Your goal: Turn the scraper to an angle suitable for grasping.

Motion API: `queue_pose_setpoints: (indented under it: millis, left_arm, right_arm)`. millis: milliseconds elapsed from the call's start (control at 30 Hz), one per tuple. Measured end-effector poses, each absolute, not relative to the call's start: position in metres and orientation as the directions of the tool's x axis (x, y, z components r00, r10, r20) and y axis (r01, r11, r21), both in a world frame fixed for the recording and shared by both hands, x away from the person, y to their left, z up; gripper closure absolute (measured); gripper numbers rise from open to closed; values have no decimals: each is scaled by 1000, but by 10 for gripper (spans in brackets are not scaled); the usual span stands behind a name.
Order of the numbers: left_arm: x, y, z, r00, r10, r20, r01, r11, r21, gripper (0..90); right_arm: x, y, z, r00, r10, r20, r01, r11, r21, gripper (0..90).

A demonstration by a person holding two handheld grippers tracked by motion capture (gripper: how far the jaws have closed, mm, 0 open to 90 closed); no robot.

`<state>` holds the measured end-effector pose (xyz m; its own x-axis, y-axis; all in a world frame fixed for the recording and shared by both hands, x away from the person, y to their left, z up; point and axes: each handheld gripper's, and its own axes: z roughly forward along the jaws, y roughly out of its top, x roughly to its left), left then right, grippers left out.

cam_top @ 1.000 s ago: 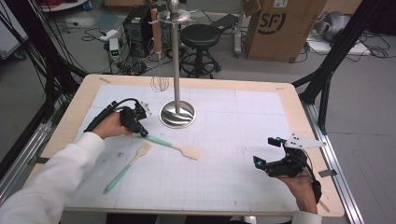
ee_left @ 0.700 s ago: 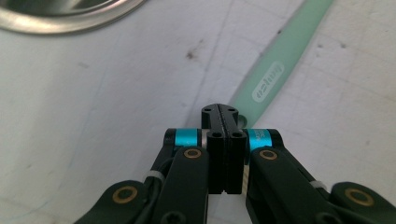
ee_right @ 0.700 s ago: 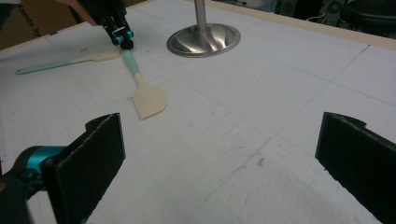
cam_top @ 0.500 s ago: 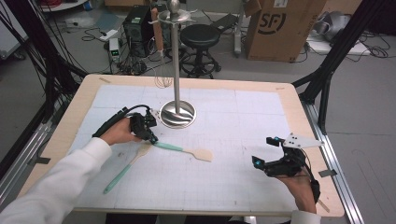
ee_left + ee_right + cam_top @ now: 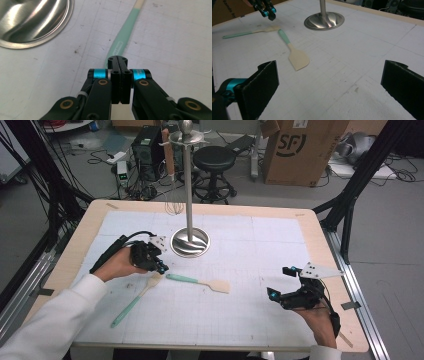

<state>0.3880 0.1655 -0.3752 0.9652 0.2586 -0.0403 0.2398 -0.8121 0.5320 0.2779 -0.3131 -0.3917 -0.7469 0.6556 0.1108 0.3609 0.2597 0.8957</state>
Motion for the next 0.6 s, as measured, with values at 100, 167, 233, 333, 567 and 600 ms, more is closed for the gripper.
queue_pose_setpoints:
  millis: [100,167,233,333,567,600]
  left_arm:
    - [380,178,-362,963,269,-32,238,-784,574,896]
    - [375,186,-353,961,274,-27,236,-767,596,885]
    - [368,192,-346,959,283,-25,236,-746,623,870]
    - [358,202,-338,960,280,-10,218,-724,655,828]
    - [336,222,-331,947,320,18,215,-676,705,692]
    - [333,225,-331,948,320,9,220,-672,707,661]
  right_arm:
    - [278,-309,-390,-750,653,106,360,268,894,0]
    - [278,-307,-389,-752,650,106,361,272,892,0]
    - [278,-305,-387,-758,645,99,352,277,894,0]
    - [279,-302,-384,-762,642,89,346,287,893,0]
    - [287,-290,-371,-789,612,63,332,337,881,0]
    - [288,-288,-369,-795,604,59,329,346,879,0]
